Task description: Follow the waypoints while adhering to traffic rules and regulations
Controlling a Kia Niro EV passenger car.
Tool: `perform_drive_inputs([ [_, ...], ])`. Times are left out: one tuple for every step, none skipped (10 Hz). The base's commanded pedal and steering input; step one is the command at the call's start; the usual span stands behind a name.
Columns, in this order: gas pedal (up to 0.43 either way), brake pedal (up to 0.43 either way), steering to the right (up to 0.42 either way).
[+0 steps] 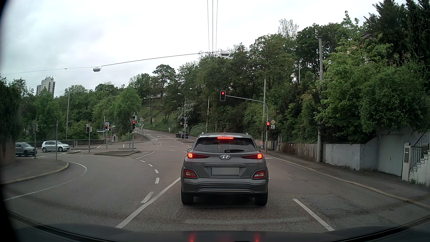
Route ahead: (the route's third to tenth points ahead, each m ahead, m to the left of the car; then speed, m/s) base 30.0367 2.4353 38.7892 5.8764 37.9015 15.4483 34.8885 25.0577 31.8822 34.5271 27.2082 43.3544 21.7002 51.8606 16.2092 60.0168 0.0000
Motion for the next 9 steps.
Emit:
perform_drive_inputs([
  [0.0,0.28,0.003],
  [0.0,0.28,0.0],
  [0.0,0.28,-0.002],
  [0.0,0.28,-0.004],
  [0.0,0.287,-0.003],
  [0.0,0.28,-0.002],
  [0.0,0.287,-0.002],
  [0.0,0.287,-0.004],
  [0.0,0.287,-0.004],
])
